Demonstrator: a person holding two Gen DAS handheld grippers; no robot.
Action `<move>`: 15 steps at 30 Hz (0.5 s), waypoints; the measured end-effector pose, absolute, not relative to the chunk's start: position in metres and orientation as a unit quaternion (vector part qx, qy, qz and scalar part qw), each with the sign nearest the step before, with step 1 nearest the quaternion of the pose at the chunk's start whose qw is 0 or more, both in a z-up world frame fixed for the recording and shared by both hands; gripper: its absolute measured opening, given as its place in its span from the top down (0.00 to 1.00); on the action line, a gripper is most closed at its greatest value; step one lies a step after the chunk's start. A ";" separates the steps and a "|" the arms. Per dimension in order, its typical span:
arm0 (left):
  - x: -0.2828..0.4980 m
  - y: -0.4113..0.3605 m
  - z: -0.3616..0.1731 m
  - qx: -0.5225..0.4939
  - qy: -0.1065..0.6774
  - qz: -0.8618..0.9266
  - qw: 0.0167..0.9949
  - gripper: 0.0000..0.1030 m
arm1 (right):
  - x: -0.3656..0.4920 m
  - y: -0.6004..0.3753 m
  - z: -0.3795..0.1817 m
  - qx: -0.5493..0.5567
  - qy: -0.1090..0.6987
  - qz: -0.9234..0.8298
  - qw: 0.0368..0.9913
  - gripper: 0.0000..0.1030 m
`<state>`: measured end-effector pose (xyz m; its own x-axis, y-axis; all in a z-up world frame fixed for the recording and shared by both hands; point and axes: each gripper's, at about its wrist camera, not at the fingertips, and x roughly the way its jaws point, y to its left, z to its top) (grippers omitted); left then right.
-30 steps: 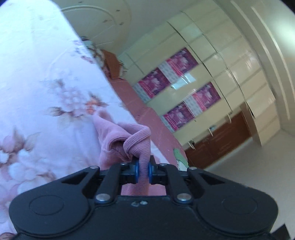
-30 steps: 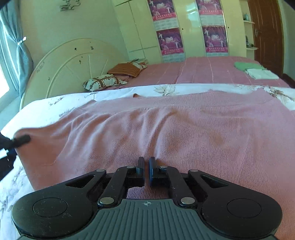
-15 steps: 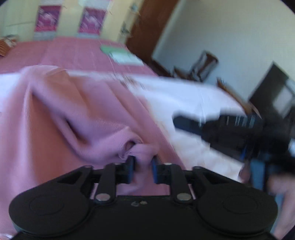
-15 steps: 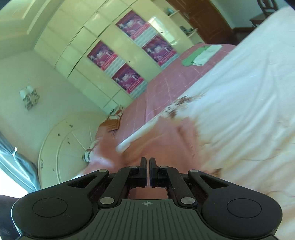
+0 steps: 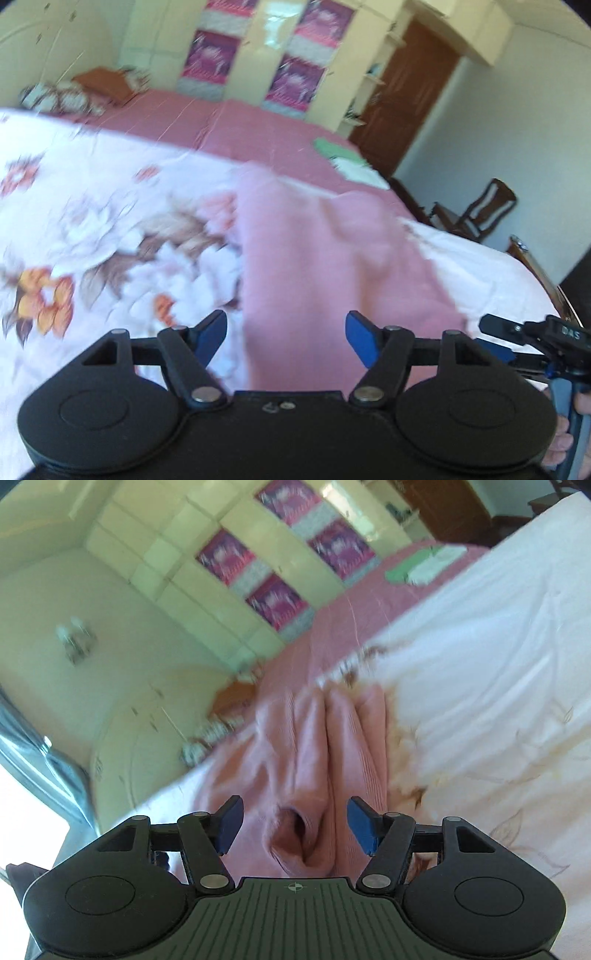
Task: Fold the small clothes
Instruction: 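Grasp the folded edge with the right tool and press it down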
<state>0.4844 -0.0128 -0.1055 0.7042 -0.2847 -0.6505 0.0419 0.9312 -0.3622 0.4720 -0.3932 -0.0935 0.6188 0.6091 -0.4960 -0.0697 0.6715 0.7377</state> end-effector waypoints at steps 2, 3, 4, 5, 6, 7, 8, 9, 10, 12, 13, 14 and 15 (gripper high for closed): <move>0.482 -0.005 -0.114 -0.177 0.388 -0.086 0.900 0.35 | 0.473 -0.383 -0.098 0.344 0.402 0.208 0.823 0.39; 0.480 -0.002 -0.120 -0.178 0.394 -0.085 0.898 0.34 | 0.474 -0.379 -0.101 0.349 0.409 0.210 0.817 0.39; 0.478 0.000 -0.124 -0.179 0.395 -0.082 0.897 0.32 | 0.475 -0.375 -0.103 0.349 0.418 0.210 0.812 0.39; 0.472 0.007 -0.127 -0.185 0.392 -0.083 0.897 0.32 | 0.475 -0.370 -0.106 0.344 0.430 0.208 0.808 0.40; 0.471 0.008 -0.126 -0.188 0.389 -0.084 0.898 0.31 | 0.474 -0.366 -0.107 0.336 0.435 0.208 0.809 0.51; 0.468 0.009 -0.125 -0.189 0.388 -0.086 0.898 0.32 | 0.473 -0.362 -0.108 0.330 0.439 0.208 0.809 0.64; 0.467 0.010 -0.124 -0.190 0.388 -0.087 0.898 0.32 | 0.472 -0.359 -0.109 0.328 0.443 0.209 0.808 0.65; 0.469 0.011 -0.124 -0.190 0.388 -0.089 0.897 0.32 | 0.472 -0.356 -0.111 0.327 0.443 0.206 0.809 0.65; 0.473 0.013 -0.125 -0.188 0.387 -0.091 0.898 0.32 | 0.472 -0.354 -0.111 0.325 0.443 0.202 0.811 0.65; 0.473 0.014 -0.121 -0.180 0.385 -0.090 0.901 0.33 | 0.474 -0.349 -0.112 0.325 0.438 0.196 0.815 0.86; 0.471 0.015 -0.117 -0.177 0.382 -0.091 0.903 0.34 | 0.472 -0.348 -0.110 0.317 0.431 0.202 0.820 0.91; 0.470 0.015 -0.114 -0.175 0.377 -0.092 0.905 0.35 | 0.469 -0.348 -0.104 0.308 0.420 0.207 0.828 0.91; 0.469 0.015 -0.110 -0.172 0.371 -0.097 0.907 0.35 | 0.464 -0.348 -0.097 0.302 0.408 0.215 0.834 0.91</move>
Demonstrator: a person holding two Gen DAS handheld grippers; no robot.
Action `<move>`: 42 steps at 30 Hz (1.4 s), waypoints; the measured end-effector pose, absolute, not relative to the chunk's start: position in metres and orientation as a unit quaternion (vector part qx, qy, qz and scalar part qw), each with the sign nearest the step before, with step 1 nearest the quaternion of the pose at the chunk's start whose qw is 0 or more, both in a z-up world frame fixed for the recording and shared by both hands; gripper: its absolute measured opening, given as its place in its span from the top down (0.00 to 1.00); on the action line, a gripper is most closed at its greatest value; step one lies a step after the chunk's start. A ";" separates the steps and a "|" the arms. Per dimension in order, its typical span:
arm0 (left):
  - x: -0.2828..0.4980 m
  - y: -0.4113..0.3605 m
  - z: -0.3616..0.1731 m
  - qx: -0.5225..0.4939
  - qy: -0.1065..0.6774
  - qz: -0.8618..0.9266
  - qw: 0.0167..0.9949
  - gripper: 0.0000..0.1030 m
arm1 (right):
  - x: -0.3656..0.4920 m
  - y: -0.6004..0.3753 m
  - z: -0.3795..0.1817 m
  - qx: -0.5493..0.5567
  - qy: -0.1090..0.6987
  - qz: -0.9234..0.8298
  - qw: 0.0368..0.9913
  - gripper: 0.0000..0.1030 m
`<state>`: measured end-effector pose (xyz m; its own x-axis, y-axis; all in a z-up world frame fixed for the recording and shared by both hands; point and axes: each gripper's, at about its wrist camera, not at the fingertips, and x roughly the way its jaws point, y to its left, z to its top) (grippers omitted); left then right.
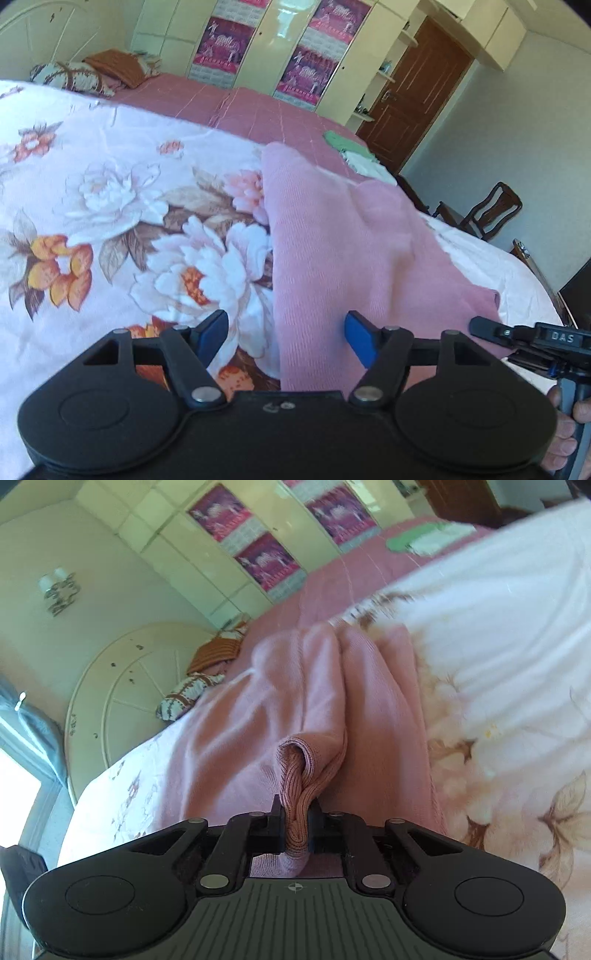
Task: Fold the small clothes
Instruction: 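Grasp the folded edge with the right tool and press it down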
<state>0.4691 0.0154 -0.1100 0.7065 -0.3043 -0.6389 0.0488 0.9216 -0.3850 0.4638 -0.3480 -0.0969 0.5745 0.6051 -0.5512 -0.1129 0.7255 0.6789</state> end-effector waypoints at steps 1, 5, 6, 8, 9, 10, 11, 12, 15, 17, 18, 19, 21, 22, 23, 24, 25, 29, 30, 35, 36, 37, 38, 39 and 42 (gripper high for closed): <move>0.469 0.015 -0.107 -0.171 0.366 -0.105 0.909 0.35 | 0.459 -0.349 -0.090 0.294 0.398 0.218 0.841 0.91; 0.473 0.007 -0.105 -0.150 0.377 -0.131 0.904 0.33 | 0.441 -0.360 -0.080 0.274 0.395 0.216 0.850 0.91; 0.475 0.003 -0.109 -0.131 0.391 -0.129 0.902 0.32 | 0.438 -0.363 -0.085 0.271 0.405 0.210 0.848 0.91; 0.479 -0.003 -0.118 -0.108 0.412 -0.132 0.895 0.29 | 0.438 -0.369 -0.102 0.266 0.425 0.194 0.843 0.91; 0.477 -0.004 -0.117 -0.105 0.411 -0.132 0.896 0.30 | 0.442 -0.373 -0.113 0.279 0.440 0.185 0.833 0.91; 0.475 -0.003 -0.115 -0.102 0.405 -0.133 0.899 0.31 | 0.443 -0.376 -0.118 0.295 0.440 0.191 0.826 0.91; 0.473 0.000 -0.112 -0.099 0.396 -0.133 0.903 0.31 | 0.442 -0.377 -0.116 0.298 0.438 0.198 0.825 0.90; 0.472 0.004 -0.108 -0.100 0.387 -0.130 0.907 0.31 | 0.441 -0.378 -0.108 0.285 0.432 0.199 0.832 0.84; 0.478 0.021 -0.103 -0.126 0.368 -0.113 0.914 0.31 | 0.436 -0.388 -0.082 0.264 0.377 0.189 0.867 0.47; 0.490 0.027 -0.101 -0.146 0.365 -0.106 0.914 0.32 | 0.450 -0.394 -0.076 0.282 0.374 0.193 0.862 0.47; 0.494 0.027 -0.100 -0.151 0.362 -0.107 0.914 0.32 | 0.459 -0.394 -0.075 0.285 0.376 0.192 0.860 0.47; 0.501 0.027 -0.101 -0.156 0.361 -0.108 0.913 0.32 | 0.470 -0.392 -0.076 0.284 0.378 0.194 0.859 0.49; 0.512 0.024 -0.104 -0.162 0.371 -0.112 0.907 0.32 | 0.490 -0.382 -0.081 0.271 0.391 0.203 0.856 0.54; 0.516 0.022 -0.106 -0.163 0.375 -0.112 0.906 0.33 | 0.498 -0.376 -0.085 0.261 0.400 0.203 0.855 0.55; 0.520 0.019 -0.109 -0.162 0.378 -0.114 0.904 0.33 | 0.504 -0.371 -0.089 0.251 0.408 0.204 0.854 0.56; 0.522 0.017 -0.112 -0.158 0.382 -0.113 0.903 0.32 | 0.510 -0.365 -0.094 0.239 0.418 0.206 0.852 0.56; 0.524 0.014 -0.115 -0.153 0.388 -0.108 0.902 0.30 | 0.513 -0.359 -0.099 0.230 0.425 0.207 0.851 0.57; 0.523 0.018 -0.125 -0.164 0.391 -0.103 0.900 0.29 | 0.510 -0.341 -0.105 0.198 0.421 0.247 0.850 0.58; 0.522 0.019 -0.126 -0.168 0.389 -0.104 0.900 0.28 | 0.506 -0.337 -0.102 0.182 0.411 0.255 0.856 0.58; 0.523 0.020 -0.125 -0.163 0.386 -0.110 0.901 0.28 | 0.515 -0.340 -0.109 0.172 0.418 0.216 0.865 0.58; 0.523 0.019 -0.125 -0.157 0.386 -0.110 0.902 0.28 | 0.518 -0.343 -0.113 0.181 0.424 0.214 0.861 0.58; 0.524 0.018 -0.125 -0.153 0.387 -0.110 0.903 0.27 | 0.520 -0.345 -0.116 0.192 0.429 0.218 0.855 0.58; 0.526 0.017 -0.125 -0.150 0.388 -0.110 0.903 0.27 | 0.523 -0.345 -0.119 0.200 0.433 0.224 0.850 0.58; 0.526 0.017 -0.124 -0.149 0.388 -0.110 0.903 0.27 | 0.524 -0.344 -0.117 0.201 0.434 0.229 0.848 0.58; 0.528 0.015 -0.116 -0.142 0.376 -0.108 0.909 0.31 | 0.527 -0.330 -0.113 0.160 0.437 0.252 0.848 0.82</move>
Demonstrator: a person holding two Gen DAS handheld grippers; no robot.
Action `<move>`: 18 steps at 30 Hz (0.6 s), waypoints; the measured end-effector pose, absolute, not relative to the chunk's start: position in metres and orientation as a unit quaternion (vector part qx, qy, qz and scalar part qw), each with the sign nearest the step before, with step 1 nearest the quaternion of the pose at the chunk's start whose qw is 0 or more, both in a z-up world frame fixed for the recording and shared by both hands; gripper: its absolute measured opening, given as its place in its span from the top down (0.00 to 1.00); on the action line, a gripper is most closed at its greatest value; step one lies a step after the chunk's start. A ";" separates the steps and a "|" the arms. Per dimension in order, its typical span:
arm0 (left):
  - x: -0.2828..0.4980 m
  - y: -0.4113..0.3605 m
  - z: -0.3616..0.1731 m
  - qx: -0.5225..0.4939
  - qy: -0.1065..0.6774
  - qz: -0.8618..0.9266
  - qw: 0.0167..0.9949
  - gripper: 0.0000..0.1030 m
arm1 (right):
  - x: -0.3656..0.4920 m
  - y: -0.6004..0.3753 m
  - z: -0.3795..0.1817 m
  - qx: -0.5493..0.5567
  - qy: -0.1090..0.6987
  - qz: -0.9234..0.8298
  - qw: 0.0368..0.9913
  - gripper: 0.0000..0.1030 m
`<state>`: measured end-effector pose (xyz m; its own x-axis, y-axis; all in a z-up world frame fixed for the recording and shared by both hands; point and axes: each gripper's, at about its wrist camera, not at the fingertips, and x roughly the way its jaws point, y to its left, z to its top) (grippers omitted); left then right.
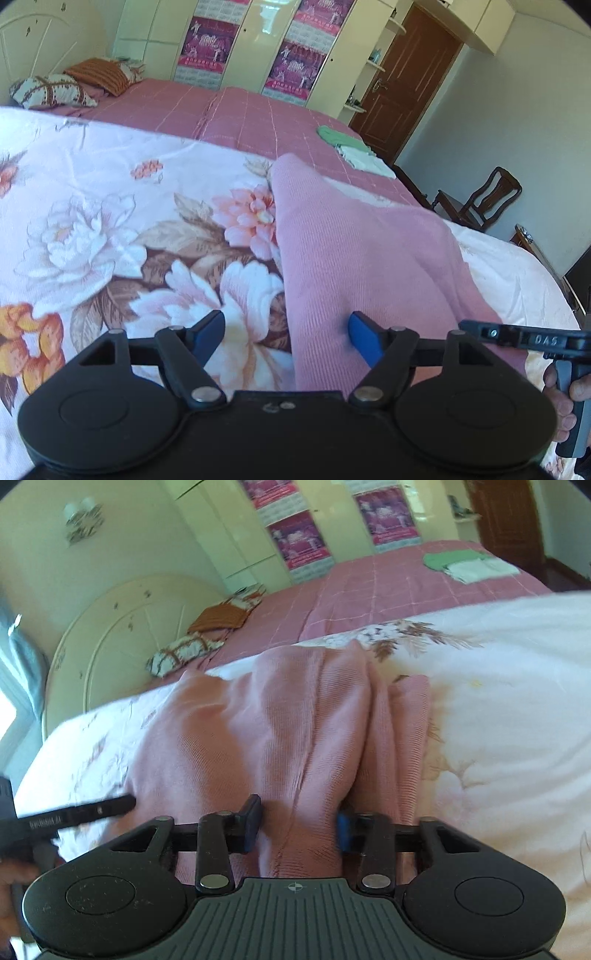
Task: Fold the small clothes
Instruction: 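Grasp the folded edge with the right tool and press it down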
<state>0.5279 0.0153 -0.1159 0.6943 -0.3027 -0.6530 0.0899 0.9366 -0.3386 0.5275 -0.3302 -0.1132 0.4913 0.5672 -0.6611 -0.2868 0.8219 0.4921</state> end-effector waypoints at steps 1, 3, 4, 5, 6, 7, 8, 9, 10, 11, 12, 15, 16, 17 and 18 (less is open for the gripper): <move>0.529 0.015 -0.113 -0.142 0.370 -0.107 0.912 0.33 | 0.528 -0.325 -0.112 0.144 0.437 0.254 0.851 0.86; 0.534 0.015 -0.107 -0.146 0.365 -0.110 0.913 0.34 | 0.523 -0.315 -0.104 0.093 0.419 0.257 0.866 0.89; 0.537 0.013 -0.104 -0.143 0.363 -0.111 0.914 0.34 | 0.518 -0.312 -0.098 0.071 0.405 0.256 0.875 0.89; 0.541 0.011 -0.102 -0.139 0.363 -0.114 0.914 0.34 | 0.512 -0.311 -0.091 0.052 0.387 0.253 0.885 0.89; 0.544 0.008 -0.101 -0.135 0.365 -0.118 0.914 0.34 | 0.507 -0.313 -0.085 0.046 0.373 0.249 0.892 0.89; 0.547 0.004 -0.101 -0.130 0.369 -0.123 0.912 0.34 | 0.503 -0.317 -0.079 0.047 0.366 0.247 0.896 0.89; 0.550 -0.003 -0.102 -0.118 0.376 -0.128 0.910 0.34 | 0.500 -0.321 -0.074 0.048 0.361 0.248 0.898 0.89; 0.553 -0.009 -0.104 -0.103 0.383 -0.129 0.909 0.33 | 0.497 -0.325 -0.071 0.046 0.359 0.247 0.899 0.90; 0.556 -0.016 -0.108 -0.086 0.392 -0.129 0.907 0.31 | 0.497 -0.327 -0.073 0.043 0.363 0.244 0.898 0.90; 0.557 -0.021 -0.111 -0.082 0.396 -0.129 0.905 0.31 | 0.500 -0.329 -0.079 0.042 0.373 0.236 0.896 0.90; 0.559 -0.023 -0.114 -0.086 0.399 -0.132 0.903 0.31 | 0.505 -0.331 -0.090 0.044 0.389 0.227 0.892 0.90; 0.559 -0.023 -0.114 -0.082 0.399 -0.135 0.903 0.32 | 0.512 -0.338 -0.115 0.078 0.418 0.216 0.879 0.89; 0.558 -0.022 -0.111 -0.079 0.396 -0.138 0.905 0.34 | 0.512 -0.341 -0.114 0.088 0.418 0.216 0.878 0.89; 0.556 -0.019 -0.108 -0.077 0.389 -0.141 0.907 0.35 | 0.512 -0.343 -0.113 0.100 0.418 0.220 0.876 0.89; 0.555 -0.015 -0.105 -0.080 0.378 -0.148 0.910 0.36 | 0.511 -0.347 -0.109 0.115 0.413 0.234 0.872 0.89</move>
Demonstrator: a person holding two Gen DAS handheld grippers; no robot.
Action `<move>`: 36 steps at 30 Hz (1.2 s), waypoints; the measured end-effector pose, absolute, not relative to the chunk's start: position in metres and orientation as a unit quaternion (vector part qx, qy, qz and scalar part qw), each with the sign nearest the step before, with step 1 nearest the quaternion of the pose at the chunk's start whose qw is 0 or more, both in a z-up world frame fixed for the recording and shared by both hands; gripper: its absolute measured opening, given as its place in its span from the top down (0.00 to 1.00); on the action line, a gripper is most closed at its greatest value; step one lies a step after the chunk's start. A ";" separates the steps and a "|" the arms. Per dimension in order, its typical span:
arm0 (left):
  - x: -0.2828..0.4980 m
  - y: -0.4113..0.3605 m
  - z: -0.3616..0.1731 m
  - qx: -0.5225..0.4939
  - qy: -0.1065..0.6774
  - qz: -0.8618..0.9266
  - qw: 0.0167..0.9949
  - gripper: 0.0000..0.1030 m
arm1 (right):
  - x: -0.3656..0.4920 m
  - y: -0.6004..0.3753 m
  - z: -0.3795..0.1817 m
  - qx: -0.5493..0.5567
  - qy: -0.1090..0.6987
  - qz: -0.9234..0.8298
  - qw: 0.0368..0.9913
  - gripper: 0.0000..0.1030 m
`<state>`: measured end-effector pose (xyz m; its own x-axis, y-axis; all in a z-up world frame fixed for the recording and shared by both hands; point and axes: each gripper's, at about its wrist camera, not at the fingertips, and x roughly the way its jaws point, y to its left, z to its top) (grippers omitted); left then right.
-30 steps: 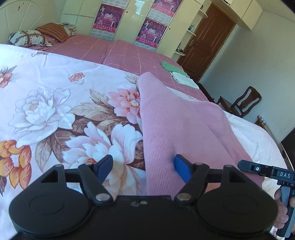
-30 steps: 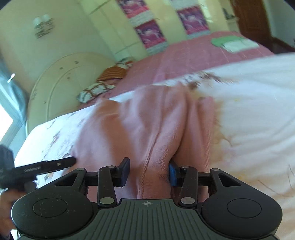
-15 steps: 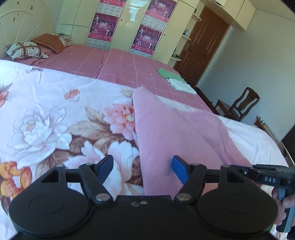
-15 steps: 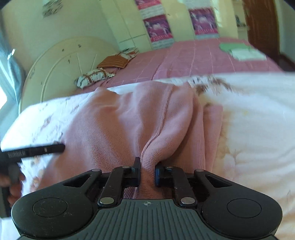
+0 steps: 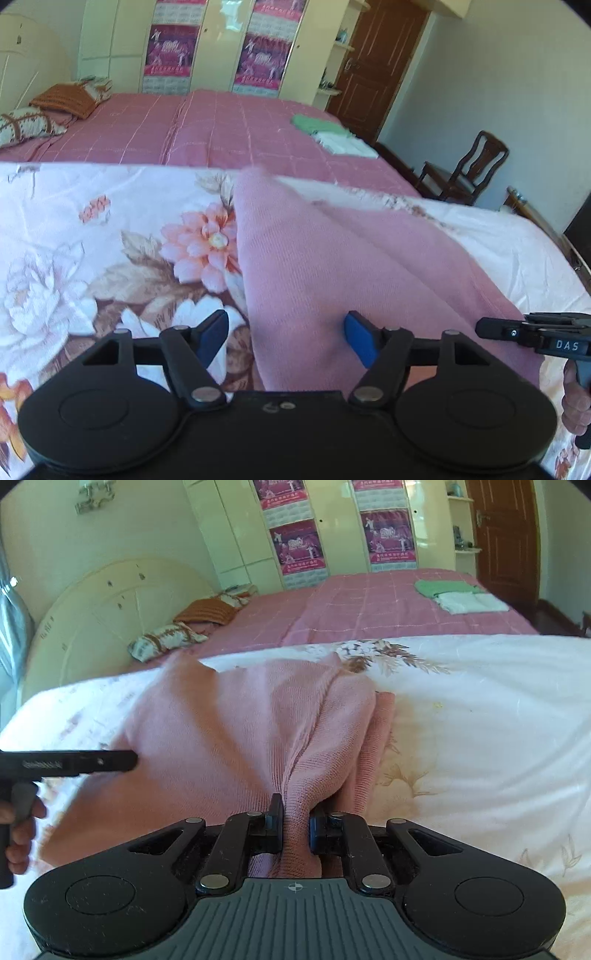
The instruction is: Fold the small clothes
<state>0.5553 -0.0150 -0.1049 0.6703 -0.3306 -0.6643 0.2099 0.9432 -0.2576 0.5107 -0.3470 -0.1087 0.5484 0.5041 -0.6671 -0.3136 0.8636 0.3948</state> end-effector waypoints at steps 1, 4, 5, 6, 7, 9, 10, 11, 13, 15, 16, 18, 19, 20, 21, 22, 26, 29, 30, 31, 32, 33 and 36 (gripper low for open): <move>0.555 -0.011 -0.103 -0.086 0.370 -0.156 0.912 0.36 | 0.510 -0.351 -0.106 0.127 0.407 0.243 0.871 0.75; 0.564 -0.001 -0.105 -0.095 0.365 -0.153 0.913 0.35 | 0.510 -0.367 -0.097 0.155 0.367 0.233 0.887 0.49; 0.569 0.000 -0.106 -0.097 0.366 -0.150 0.913 0.34 | 0.517 -0.372 -0.098 0.178 0.368 0.225 0.884 0.49; 0.575 0.000 -0.108 -0.102 0.365 -0.148 0.913 0.34 | 0.527 -0.377 -0.102 0.199 0.374 0.216 0.880 0.49; 0.579 0.001 -0.109 -0.108 0.365 -0.147 0.913 0.33 | 0.535 -0.380 -0.106 0.214 0.377 0.206 0.877 0.49; 0.588 0.000 -0.114 -0.118 0.375 -0.144 0.908 0.32 | 0.554 -0.382 -0.115 0.232 0.392 0.185 0.871 0.62; 0.592 -0.001 -0.116 -0.120 0.382 -0.143 0.905 0.32 | 0.560 -0.383 -0.119 0.241 0.397 0.180 0.867 0.72; 0.594 -0.002 -0.118 -0.119 0.386 -0.144 0.903 0.32 | 0.565 -0.385 -0.122 0.250 0.398 0.184 0.863 0.79; 0.595 -0.003 -0.117 -0.124 0.390 -0.150 0.900 0.42 | 0.565 -0.387 -0.120 0.247 0.392 0.206 0.862 0.94; 0.596 -0.007 -0.114 -0.131 0.392 -0.175 0.894 0.48 | 0.558 -0.391 -0.113 0.223 0.380 0.199 0.876 0.96; 0.599 -0.013 -0.115 -0.119 0.395 -0.175 0.894 0.45 | 0.556 -0.396 -0.111 0.227 0.376 0.197 0.877 0.96; 0.607 -0.026 -0.124 -0.103 0.408 -0.170 0.891 0.38 | 0.555 -0.398 -0.112 0.208 0.379 0.186 0.882 0.97; 0.611 -0.029 -0.127 -0.113 0.412 -0.170 0.888 0.36 | 0.558 -0.397 -0.116 0.201 0.388 0.182 0.881 0.97; 0.612 -0.032 -0.127 -0.112 0.411 -0.168 0.889 0.35 | 0.560 -0.395 -0.120 0.198 0.397 0.174 0.879 0.97; 0.611 -0.034 -0.126 -0.107 0.410 -0.165 0.890 0.35 | 0.562 -0.394 -0.125 0.199 0.402 0.167 0.878 0.97; 0.607 -0.034 -0.123 -0.105 0.408 -0.161 0.892 0.35 | 0.561 -0.393 -0.124 0.202 0.401 0.164 0.878 0.97; 0.562 -0.009 -0.107 -0.116 0.370 -0.167 0.906 0.38 | 0.532 -0.404 -0.099 0.226 0.382 0.145 0.884 0.67; 0.515 0.021 -0.108 -0.150 0.354 -0.154 0.910 0.38 | 0.482 -0.417 -0.077 0.247 0.364 0.169 0.882 0.59; 0.503 0.029 -0.110 -0.166 0.352 -0.151 0.909 0.38 | 0.462 -0.420 -0.074 0.261 0.366 0.177 0.875 0.59; 0.492 0.035 -0.113 -0.181 0.353 -0.152 0.905 0.39 | 0.446 -0.421 -0.072 0.269 0.368 0.184 0.871 0.59; 0.483 0.038 -0.117 -0.188 0.359 -0.152 0.901 0.39 | 0.431 -0.420 -0.073 0.275 0.370 0.188 0.867 0.59; 0.475 0.038 -0.119 -0.186 0.363 -0.151 0.900 0.39 | 0.417 -0.417 -0.073 0.282 0.376 0.191 0.862 0.59; 0.463 0.035 -0.126 -0.180 0.379 -0.143 0.896 0.39 | 0.399 -0.405 -0.079 0.291 0.389 0.193 0.852 0.59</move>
<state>0.4628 0.0347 -0.1260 0.6713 -0.3932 -0.6283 0.1209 0.8944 -0.4306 0.3988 -0.4054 -0.0790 0.6228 0.5562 -0.5502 -0.1031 0.7555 0.6470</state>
